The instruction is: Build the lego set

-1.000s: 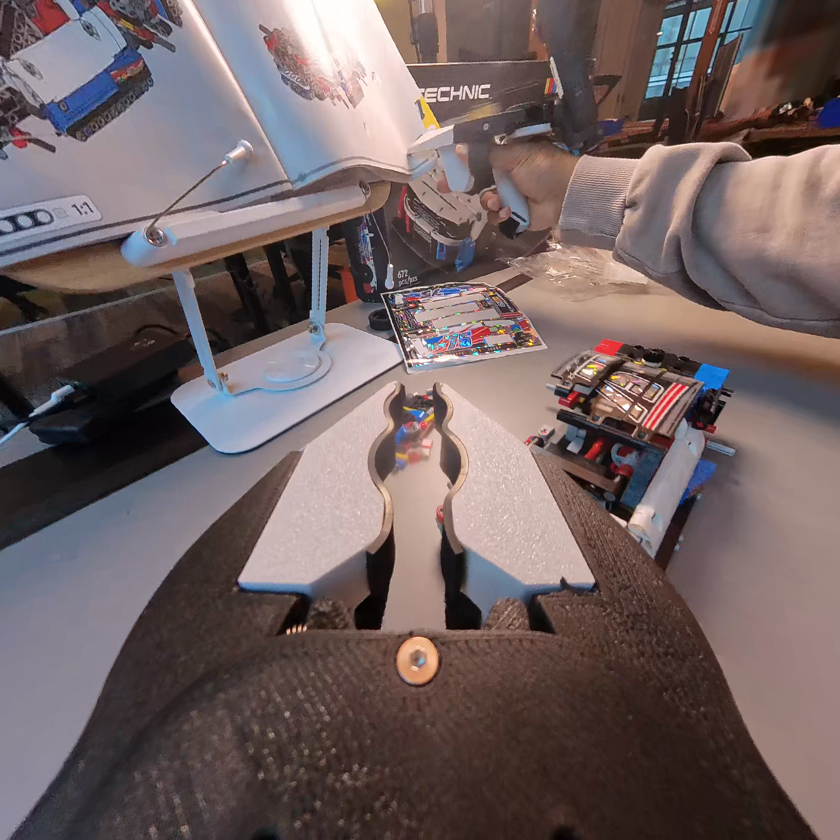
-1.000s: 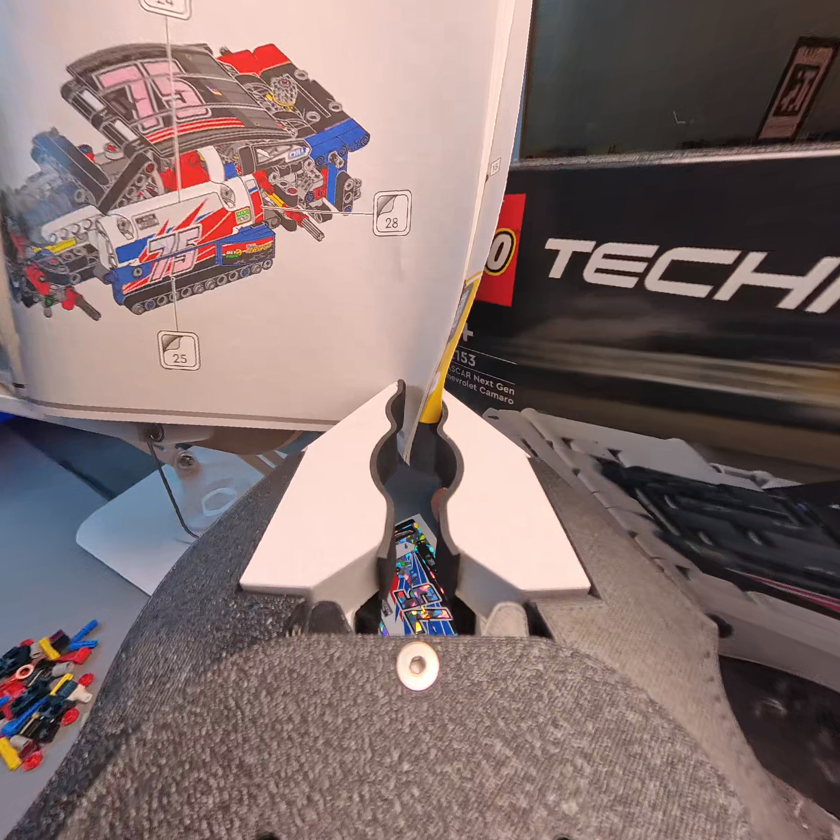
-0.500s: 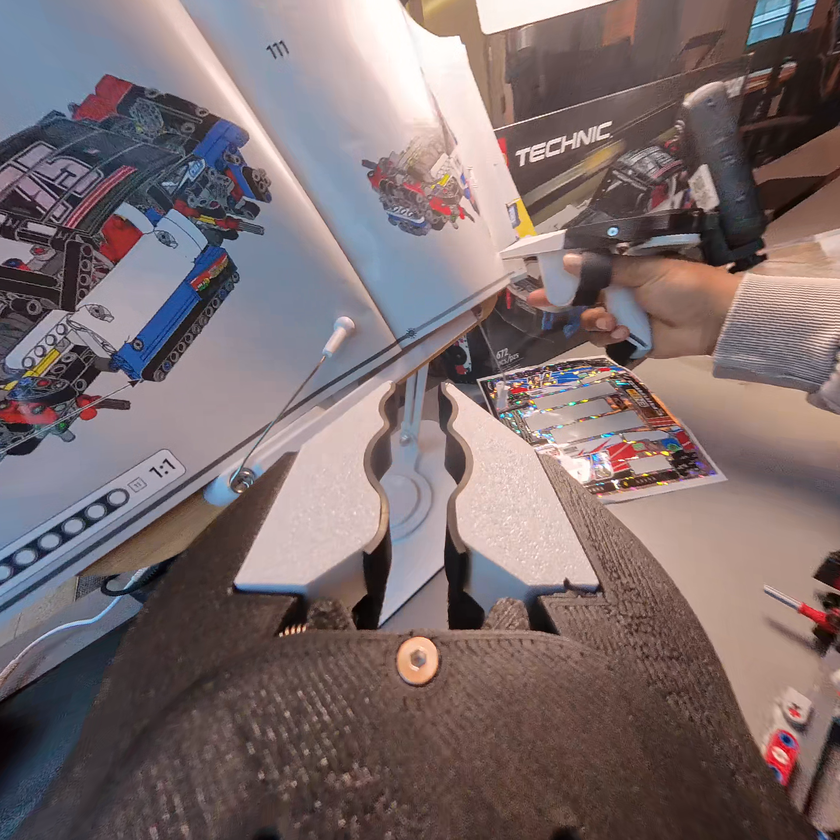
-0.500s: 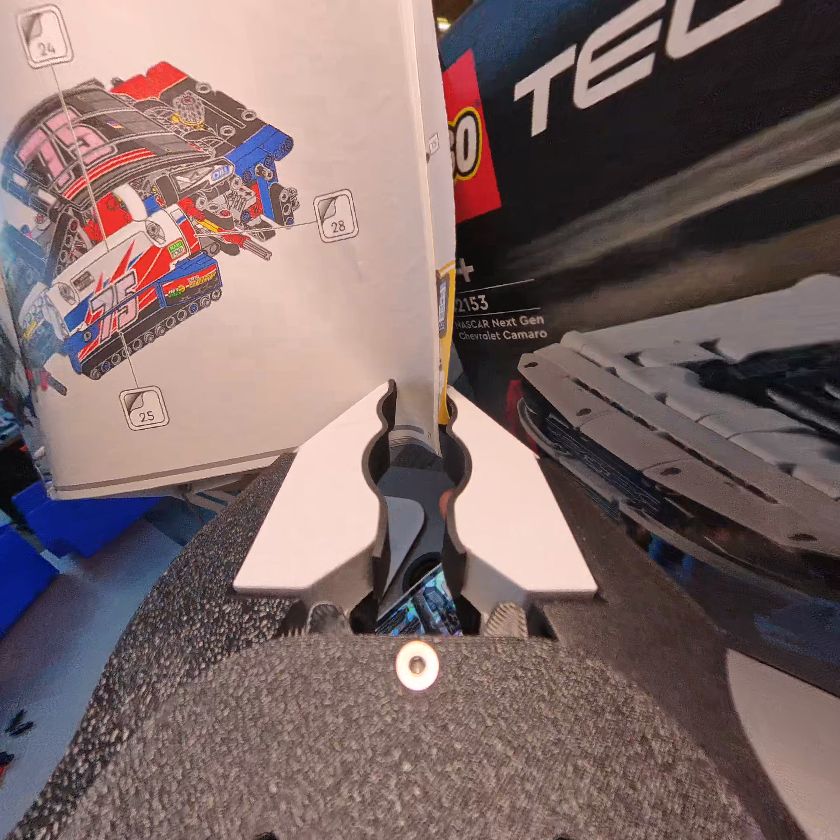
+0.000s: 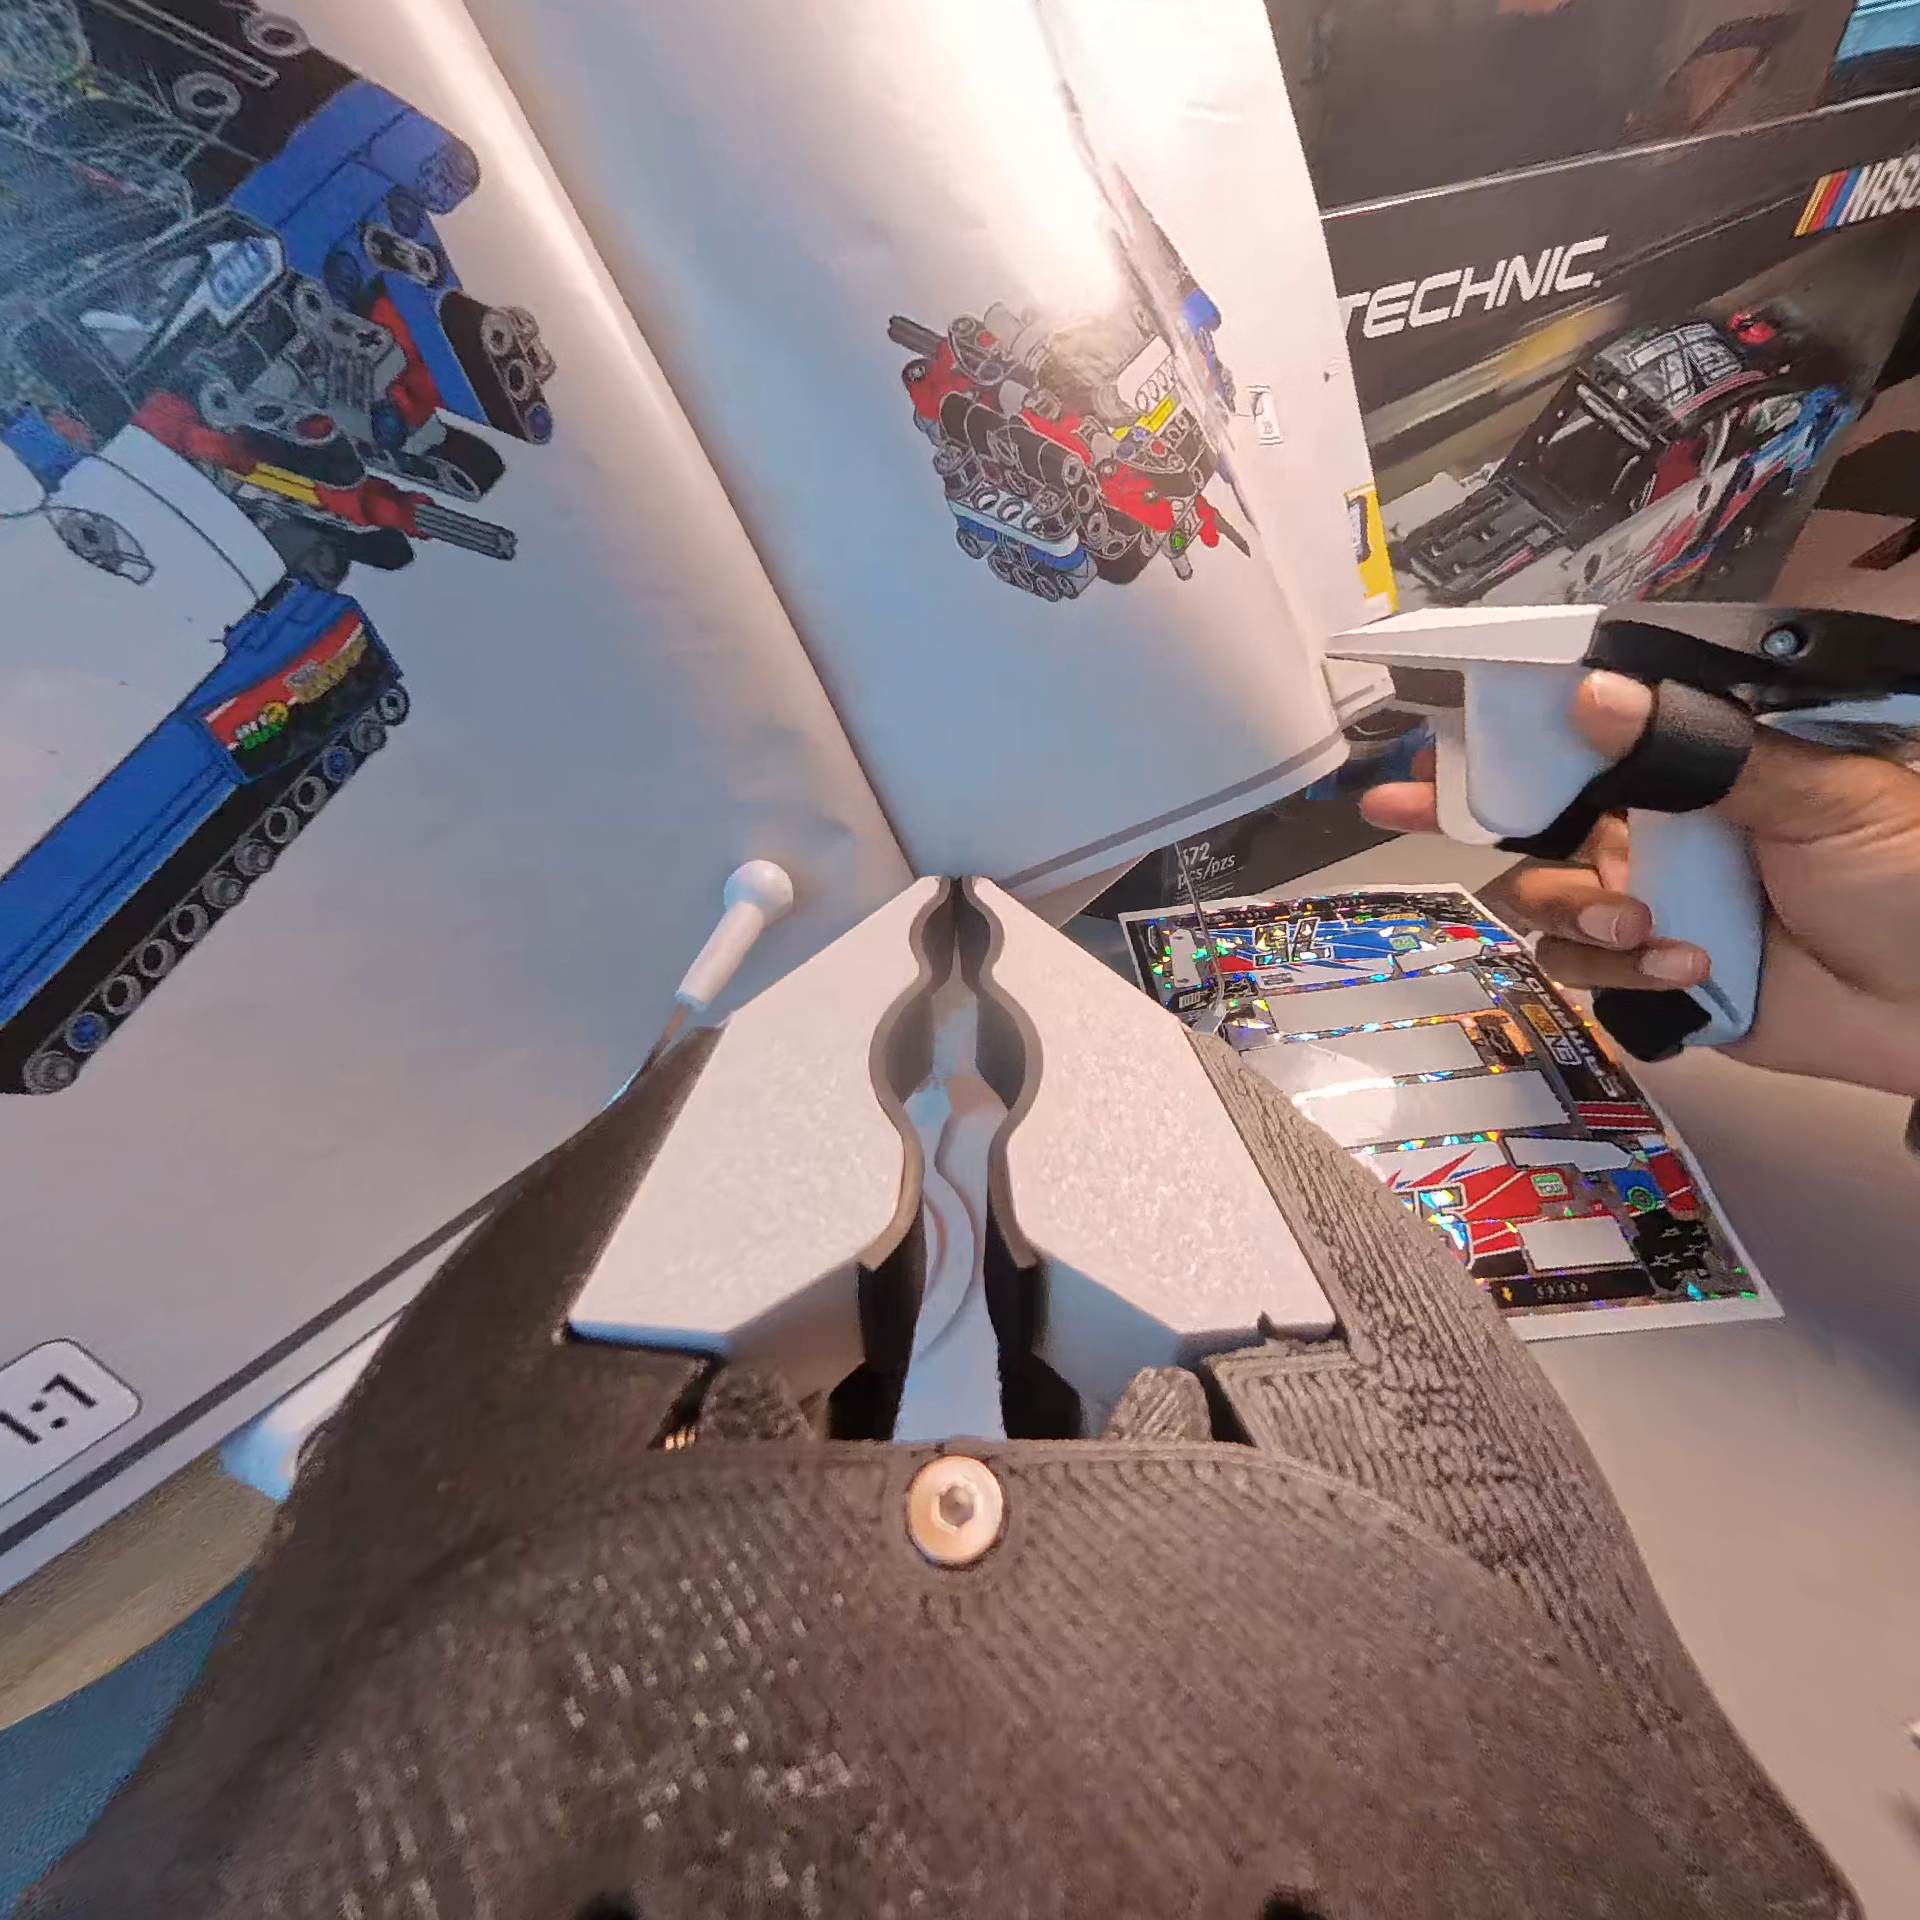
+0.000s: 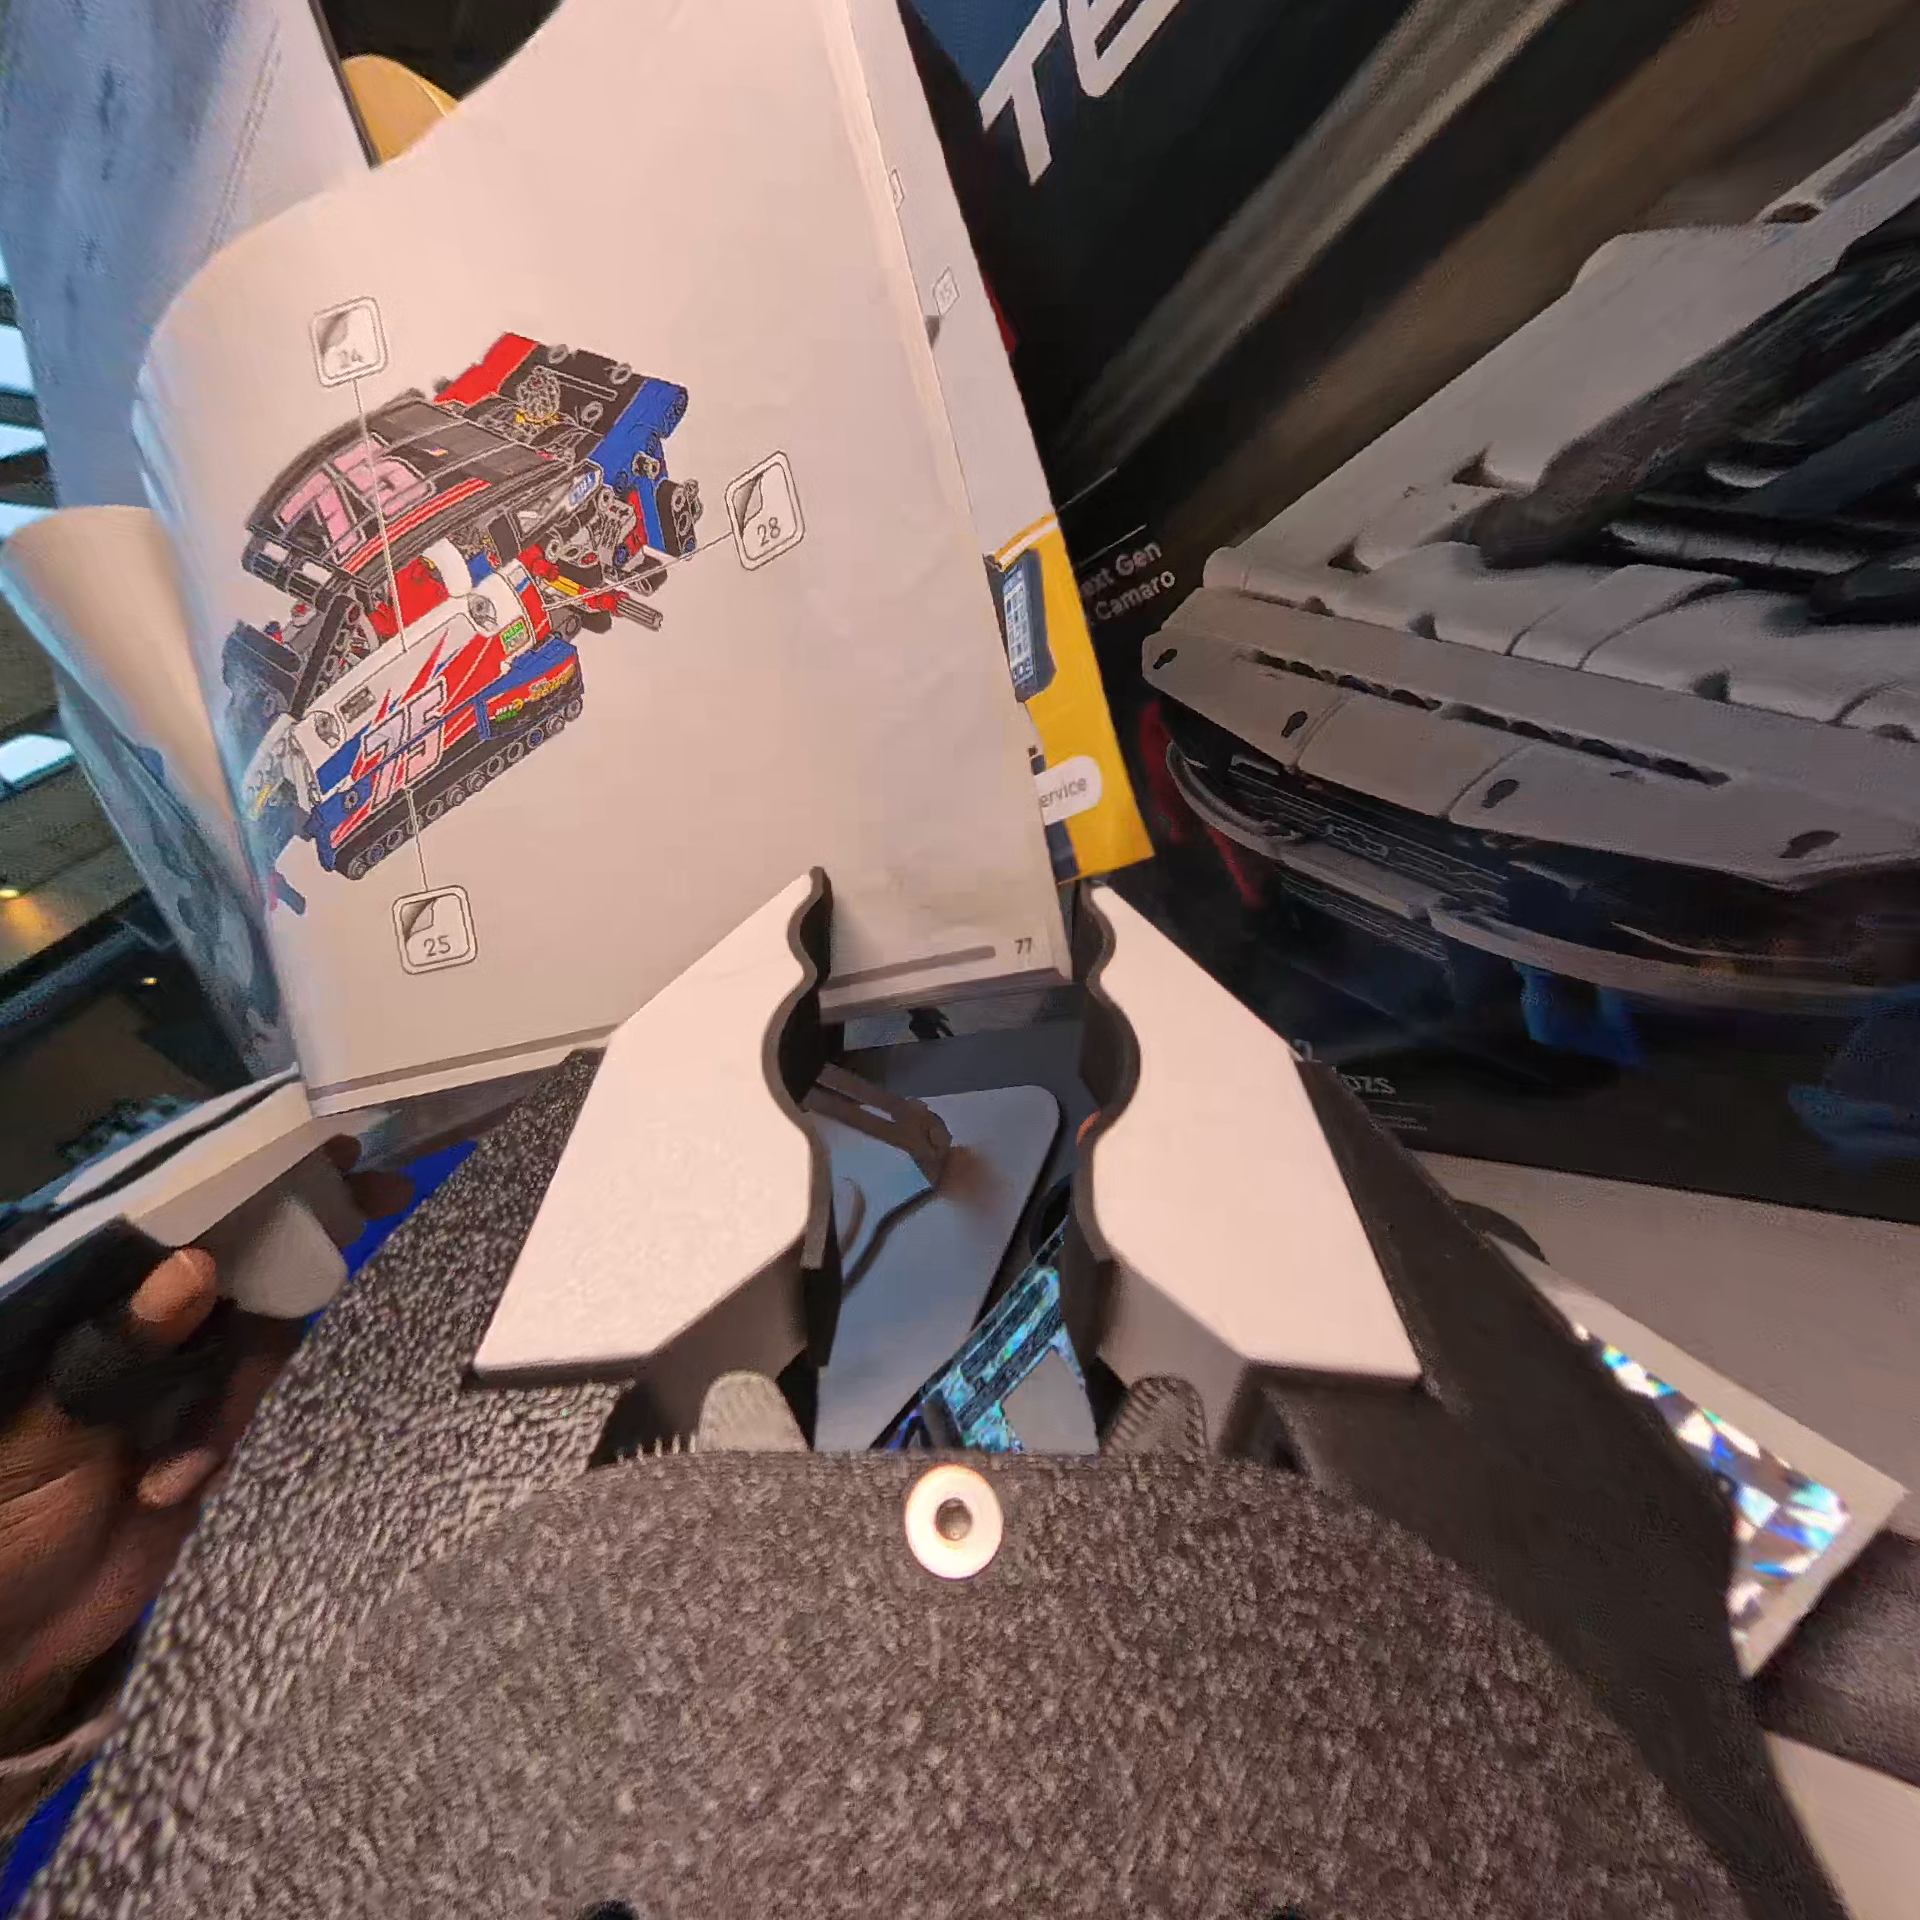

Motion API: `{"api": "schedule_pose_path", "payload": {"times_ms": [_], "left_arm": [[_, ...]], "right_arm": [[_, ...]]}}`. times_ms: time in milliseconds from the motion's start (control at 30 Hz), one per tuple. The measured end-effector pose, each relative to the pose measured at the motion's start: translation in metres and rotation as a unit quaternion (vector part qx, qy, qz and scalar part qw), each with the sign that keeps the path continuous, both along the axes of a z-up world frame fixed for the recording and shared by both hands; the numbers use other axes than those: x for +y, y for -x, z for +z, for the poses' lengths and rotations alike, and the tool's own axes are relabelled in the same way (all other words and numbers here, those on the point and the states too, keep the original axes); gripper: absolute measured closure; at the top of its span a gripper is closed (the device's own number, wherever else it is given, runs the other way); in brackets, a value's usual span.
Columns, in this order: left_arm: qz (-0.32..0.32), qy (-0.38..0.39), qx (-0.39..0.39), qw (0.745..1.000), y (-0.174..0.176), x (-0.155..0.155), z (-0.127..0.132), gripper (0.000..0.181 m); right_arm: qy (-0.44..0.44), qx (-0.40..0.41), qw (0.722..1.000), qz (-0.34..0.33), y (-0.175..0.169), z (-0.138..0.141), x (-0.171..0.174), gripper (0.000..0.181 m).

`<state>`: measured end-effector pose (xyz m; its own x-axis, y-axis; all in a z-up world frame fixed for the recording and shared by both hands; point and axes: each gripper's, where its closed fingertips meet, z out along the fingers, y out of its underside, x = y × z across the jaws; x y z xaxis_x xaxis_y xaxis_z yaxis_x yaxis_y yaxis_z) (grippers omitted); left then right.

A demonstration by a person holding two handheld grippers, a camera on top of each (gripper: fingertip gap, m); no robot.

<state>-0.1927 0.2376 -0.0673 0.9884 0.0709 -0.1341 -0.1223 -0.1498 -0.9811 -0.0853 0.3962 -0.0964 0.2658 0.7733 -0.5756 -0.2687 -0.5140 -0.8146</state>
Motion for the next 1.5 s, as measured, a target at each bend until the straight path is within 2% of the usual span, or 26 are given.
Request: {"api": "schedule_pose_path", "payload": {"times_ms": [133, 233, 367, 400, 533, 667, 833, 1067, 1167, 1267, 1400, 1500], "left_arm": [[0.003, 0.005, -0.056, 0.998, 0.000, 0.003, 0.001, 0.181], [0.002, 0.004, -0.099, 0.995, 0.000, 0.004, 0.001, 0.181], [0.003, 0.003, -0.117, 0.993, -0.001, 0.008, 0.000, 0.181], [0.003, 0.004, -0.115, 0.993, -0.001, 0.008, 0.000, 0.181], [0.002, 0.000, -0.108, 0.994, 0.000, 0.005, 0.002, 0.181], [0.001, 0.000, -0.114, 0.993, 0.003, -0.001, 0.001, 0.181], [-0.003, -0.012, -0.131, 0.991, 0.010, -0.012, 0.001, 0.181], [-0.025, -0.005, -0.137, 0.990, 0.009, -0.016, 0.001, 0.181], [-0.026, -0.011, -0.117, 0.993, 0.011, -0.022, 0.007, 0.181], [-0.024, -0.013, -0.099, 0.995, 0.016, -0.026, 0.011, 0.181], [-0.029, -0.007, -0.094, 0.995, 0.018, -0.025, 0.011, 0.181], [-0.026, -0.003, -0.077, 0.997, 0.018, -0.024, 0.012, 0.181]], "right_arm": [[0.022, 0.024, 0.999, 0.021, 0.002, -0.003, -0.027, 0.114], [0.029, 0.065, 0.994, 0.082, 0.020, 0.007, -0.052, 0.100], [0.059, 0.080, 0.989, 0.113, 0.045, 0.014, -0.054, 0.091], [0.064, 0.086, 0.988, 0.114, 0.050, 0.015, -0.050, 0.093], [0.091, 0.124, 0.973, 0.170, 0.061, 0.023, -0.049, 0.137], [0.067, 0.120, 0.976, 0.170, 0.052, 0.018, -0.060, 0.152], [0.031, 0.117, 0.981, 0.154, 0.036, 0.017, -0.091, 0.156], [0.049, 0.090, 0.981, 0.165, 0.031, 0.015, -0.095, 0.147], [0.051, 0.086, 0.985, 0.141, 0.015, 0.010, -0.087, 0.146], [0.047, 0.090, 0.990, 0.103, -0.001, 0.010, -0.070, 0.161], [0.007, 0.065, 0.993, 0.101, 0.004, 0.020, -0.061, 0.165], [0.010, 0.066, 0.993, 0.100, 0.008, 0.027, -0.053, 0.169]]}}
